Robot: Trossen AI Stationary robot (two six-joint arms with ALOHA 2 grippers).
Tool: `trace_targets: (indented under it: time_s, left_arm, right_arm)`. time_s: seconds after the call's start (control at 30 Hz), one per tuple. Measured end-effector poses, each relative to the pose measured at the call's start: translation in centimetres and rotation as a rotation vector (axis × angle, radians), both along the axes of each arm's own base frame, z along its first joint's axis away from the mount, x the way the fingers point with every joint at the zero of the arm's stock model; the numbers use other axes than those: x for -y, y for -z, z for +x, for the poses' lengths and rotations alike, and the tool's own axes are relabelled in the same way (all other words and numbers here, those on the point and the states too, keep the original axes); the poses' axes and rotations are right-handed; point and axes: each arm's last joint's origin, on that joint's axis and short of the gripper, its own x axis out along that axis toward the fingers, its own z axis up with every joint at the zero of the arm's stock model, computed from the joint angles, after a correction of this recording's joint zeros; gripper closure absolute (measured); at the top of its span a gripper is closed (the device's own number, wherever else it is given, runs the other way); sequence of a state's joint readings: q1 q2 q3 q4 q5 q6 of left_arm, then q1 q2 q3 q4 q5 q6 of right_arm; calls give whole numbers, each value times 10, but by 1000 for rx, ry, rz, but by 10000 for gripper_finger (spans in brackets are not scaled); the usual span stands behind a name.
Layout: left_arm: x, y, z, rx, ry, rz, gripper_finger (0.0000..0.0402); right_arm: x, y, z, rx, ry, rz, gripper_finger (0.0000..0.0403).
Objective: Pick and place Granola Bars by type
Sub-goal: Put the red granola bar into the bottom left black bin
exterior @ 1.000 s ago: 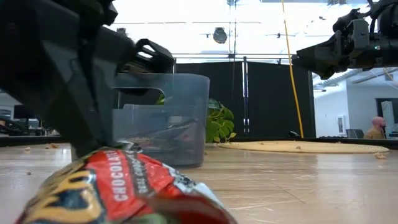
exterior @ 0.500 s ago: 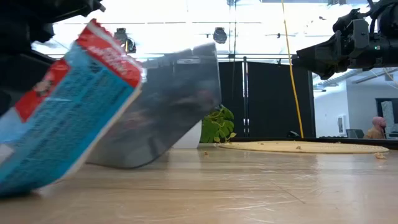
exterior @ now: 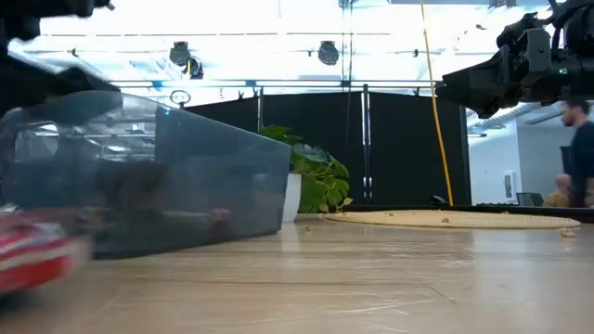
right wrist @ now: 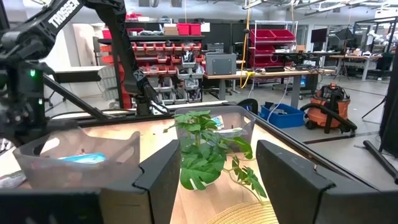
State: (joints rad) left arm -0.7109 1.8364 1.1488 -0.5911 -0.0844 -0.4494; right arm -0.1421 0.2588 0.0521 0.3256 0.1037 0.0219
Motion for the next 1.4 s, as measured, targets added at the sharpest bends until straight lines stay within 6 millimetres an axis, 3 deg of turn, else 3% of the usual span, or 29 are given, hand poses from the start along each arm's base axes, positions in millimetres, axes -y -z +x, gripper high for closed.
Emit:
trace_targets:
  time_s: [0.33,0.5,0.7,0.87,1.03,1.4]
  left_arm:
    - [-5,-36,-5,134,-34,-24,398]
    - [2,-42,1,172,-73,-165,355]
    - [-2,-23,3,83,-117,-100,272]
    - [2,-20,4,143,-46,-41,226]
    - [4,-21,1,184,-37,16,223]
    - [10,6,7,108,-29,10,233]
  right_arm:
    - [0,0,0,-1,0,0,202]
    - [0,0,0,-1,0,0,202]
    - [0,0,0,-1,0,0,202]
    - [0,0,0,-2,0,0,202]
    - [0,0,0,-1,0,0,202]
    - [0,0,0,-2,0,0,202]
